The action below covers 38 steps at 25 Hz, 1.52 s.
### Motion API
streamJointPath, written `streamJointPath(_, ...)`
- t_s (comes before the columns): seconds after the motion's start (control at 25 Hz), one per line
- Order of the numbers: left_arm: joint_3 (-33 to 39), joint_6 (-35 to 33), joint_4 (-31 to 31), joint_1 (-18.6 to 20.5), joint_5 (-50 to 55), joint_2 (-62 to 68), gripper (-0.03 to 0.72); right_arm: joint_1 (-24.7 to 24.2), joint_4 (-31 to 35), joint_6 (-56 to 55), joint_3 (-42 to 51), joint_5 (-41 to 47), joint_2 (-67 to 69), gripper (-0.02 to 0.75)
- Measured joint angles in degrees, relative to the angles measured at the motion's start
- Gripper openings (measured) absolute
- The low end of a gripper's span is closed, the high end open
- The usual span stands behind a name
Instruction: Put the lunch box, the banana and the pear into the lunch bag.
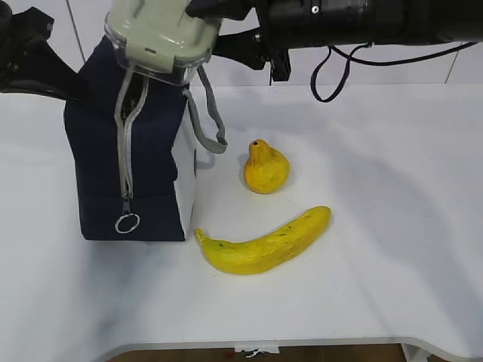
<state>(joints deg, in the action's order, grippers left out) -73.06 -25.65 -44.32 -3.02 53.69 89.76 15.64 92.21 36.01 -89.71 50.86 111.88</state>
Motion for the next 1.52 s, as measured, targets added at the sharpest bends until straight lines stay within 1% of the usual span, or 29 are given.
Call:
streamJointPath(0.12,0.0,-1.5,-1.3,0.0,0.9,0.0,-0.004,0.3,-0.6,0.6,-0.1,-0.8,1.1,0.370)
streamJointPath(0.24,0.0,-2.3,-1.9,0.0,1.3,0.0,-0.005,0.3,-3.5,0.9,-0.1,-2.8,1.3,0.370)
streamJointPath(0.32,0.0,-2.5,-2.4,0.0,1.4,0.0,-0.005,0.3,-6.9,0.9,-0.2,-5.0,1.3,0.370)
streamJointPath(0.48,0.0,-3.4,-4.4,0.0,2.1,0.0,-0.005,0.3,-16.4,0.9,-0.2,-8.5,1.6,0.370)
streamJointPath(0.6,0.0,-4.2,-5.1,0.0,2.2,0.0,-0.005,0.3,-19.7,1.0,-0.2,-8.9,2.1,0.370)
streamJointPath(0.8,0.0,-5.4,-5.9,0.0,2.2,0.0,-0.005,0.8,-19.7,1.0,-0.3,-8.8,2.1,0.370)
streamJointPath(1.0,0.0,-6.6,-7.2,0.0,2.1,0.0,-0.005,3.8,-19.3,1.1,-0.3,-8.3,2.3,0.370)
streamJointPath(1.2,0.0,-8.0,-7.4,0.0,2.7,0.0,-0.005,5.8,-16.0,1.1,-0.3,-8.2,3.2,0.370)
streamJointPath(1.36,0.0,-8.6,-7.4,0.0,3.4,0.0,-0.005,6.8,-15.2,1.1,-1.0,-8.3,3.8,0.369)
streamJointPath(1.52,-0.1,-8.7,-5.6,0.0,3.9,0.0,-0.005,7.8,-15.2,1.1,-3.4,-8.4,5.4,0.369)
